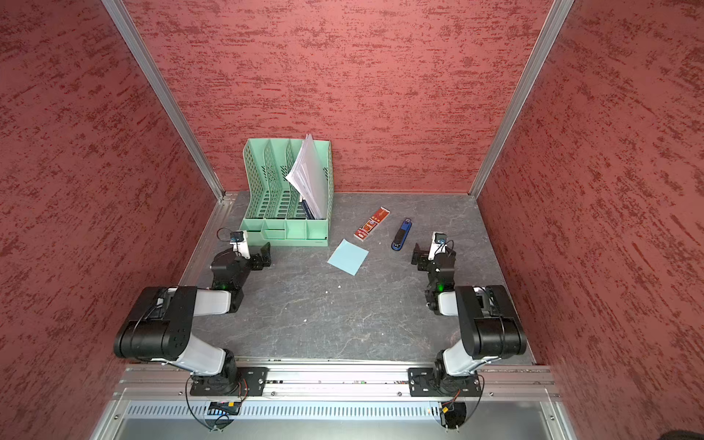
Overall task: Fold the square paper along the opposite sides
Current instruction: Pick up the paper from the center of the board.
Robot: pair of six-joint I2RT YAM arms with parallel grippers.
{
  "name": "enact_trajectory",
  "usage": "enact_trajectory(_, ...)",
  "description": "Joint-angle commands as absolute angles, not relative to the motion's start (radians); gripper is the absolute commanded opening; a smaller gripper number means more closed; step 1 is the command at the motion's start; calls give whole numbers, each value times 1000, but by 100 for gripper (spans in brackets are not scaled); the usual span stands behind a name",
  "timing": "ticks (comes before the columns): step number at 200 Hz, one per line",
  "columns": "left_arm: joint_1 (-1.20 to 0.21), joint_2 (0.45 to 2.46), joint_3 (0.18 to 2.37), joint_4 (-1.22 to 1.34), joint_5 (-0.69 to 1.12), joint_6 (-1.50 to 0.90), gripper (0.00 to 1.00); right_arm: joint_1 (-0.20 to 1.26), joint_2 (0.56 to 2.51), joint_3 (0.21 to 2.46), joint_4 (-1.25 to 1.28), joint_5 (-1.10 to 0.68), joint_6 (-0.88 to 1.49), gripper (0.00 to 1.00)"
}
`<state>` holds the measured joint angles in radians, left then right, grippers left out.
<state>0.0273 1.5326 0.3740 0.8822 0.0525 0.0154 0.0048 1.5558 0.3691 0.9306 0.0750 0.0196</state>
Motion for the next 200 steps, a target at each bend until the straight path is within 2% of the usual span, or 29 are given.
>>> enact_trajectory(1,34,1531,384,877,66,14,100,11,1546,365,954,92,28,98)
enact_trajectory(186,38,1530,384,884,70,13,100,8,1543,369,942,78,28,98)
enact_trajectory(200,24,1458,436,739,30,18,100,8,1479,414,811,64,18,97)
